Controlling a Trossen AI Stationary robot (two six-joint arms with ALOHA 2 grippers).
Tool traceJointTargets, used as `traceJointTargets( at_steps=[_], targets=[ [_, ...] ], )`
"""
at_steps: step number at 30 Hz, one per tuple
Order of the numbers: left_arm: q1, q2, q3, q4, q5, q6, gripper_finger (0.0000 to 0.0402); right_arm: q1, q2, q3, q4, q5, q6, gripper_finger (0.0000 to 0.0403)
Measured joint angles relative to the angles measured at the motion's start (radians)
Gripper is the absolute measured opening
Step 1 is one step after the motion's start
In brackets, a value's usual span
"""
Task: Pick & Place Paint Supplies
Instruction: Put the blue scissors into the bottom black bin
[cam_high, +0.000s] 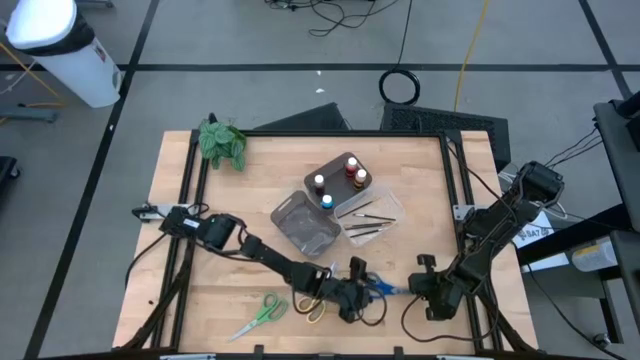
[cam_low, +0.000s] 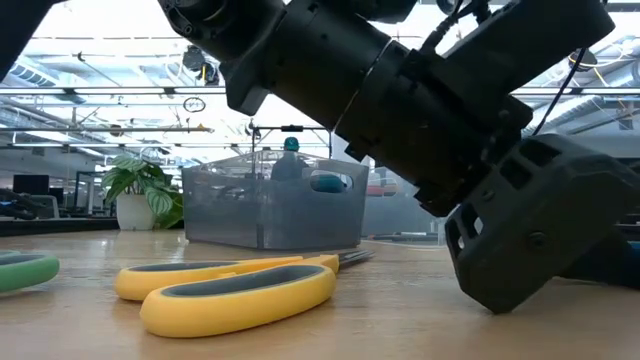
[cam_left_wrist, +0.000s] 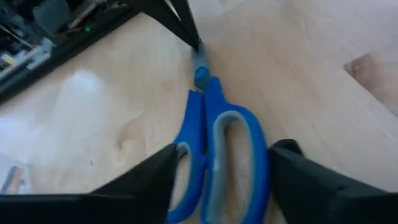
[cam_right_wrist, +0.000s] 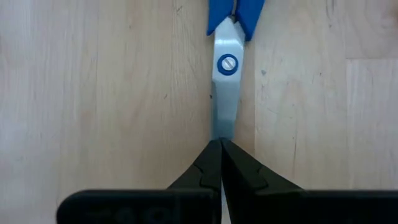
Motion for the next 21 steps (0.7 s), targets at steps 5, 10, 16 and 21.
traceJointTargets(
  at_steps=[5,10,16,21],
  targets=[
    [0.01,0.002,-0.002,-0.013,0.065,-0.063,0.0139,-0.011,0.0,0.0,0.025,0.0,-0.03,0.0],
    [0.016,0.002,0.0,-0.049,0.115,-0.106,0.0052,-0.016,0.001,0.0,0.031,0.003,-0.034,0.0],
    [0.02,0.0,0.0,-0.09,0.145,-0.136,0.0035,-0.016,0.001,0.0,0.036,0.007,-0.029,0.0],
    [0.014,-0.003,0.0,-0.09,0.145,-0.138,0.0035,-0.016,-0.009,0.0,0.039,0.035,-0.026,0.0]
  ],
)
